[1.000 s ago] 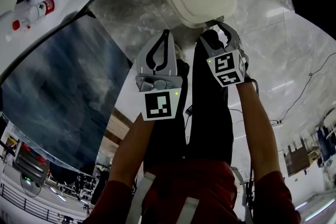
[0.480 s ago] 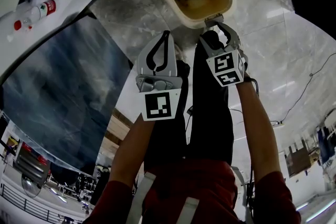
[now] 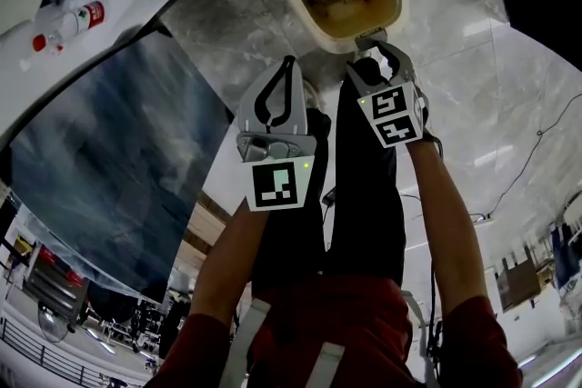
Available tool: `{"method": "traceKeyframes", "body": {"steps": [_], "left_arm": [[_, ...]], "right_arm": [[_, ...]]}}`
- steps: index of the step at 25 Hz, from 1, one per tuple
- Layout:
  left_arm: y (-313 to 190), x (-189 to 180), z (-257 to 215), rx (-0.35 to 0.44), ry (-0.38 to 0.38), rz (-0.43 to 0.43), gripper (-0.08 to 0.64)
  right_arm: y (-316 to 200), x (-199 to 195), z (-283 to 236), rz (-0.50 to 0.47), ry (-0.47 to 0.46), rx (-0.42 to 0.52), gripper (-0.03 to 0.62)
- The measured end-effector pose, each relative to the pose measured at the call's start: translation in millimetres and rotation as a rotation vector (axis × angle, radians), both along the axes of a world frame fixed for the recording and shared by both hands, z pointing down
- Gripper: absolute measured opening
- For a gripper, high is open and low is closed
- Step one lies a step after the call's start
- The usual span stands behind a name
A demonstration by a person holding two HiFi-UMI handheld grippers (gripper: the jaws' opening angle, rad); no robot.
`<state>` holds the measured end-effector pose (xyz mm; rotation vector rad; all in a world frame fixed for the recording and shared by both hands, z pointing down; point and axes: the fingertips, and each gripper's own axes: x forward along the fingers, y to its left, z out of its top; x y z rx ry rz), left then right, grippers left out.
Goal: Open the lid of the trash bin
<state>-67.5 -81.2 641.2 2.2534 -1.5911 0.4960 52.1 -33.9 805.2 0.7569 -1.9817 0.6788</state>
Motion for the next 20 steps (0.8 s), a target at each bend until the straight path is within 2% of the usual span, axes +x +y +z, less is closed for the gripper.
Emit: {"method": "traceKeyframes", "body": {"steps": [14, 20], "left_arm": [[-4, 2, -20, 0.029, -0.010, 0.016, 0.006], [-6, -2, -47, 0.066, -0.002, 0.008, 0.006]], "right_arm": [[-2, 0, -6, 0.044, -0.012, -0.024, 0.275], [11, 3, -24, 0.039, -0.007, -0.026, 0.276]]}}
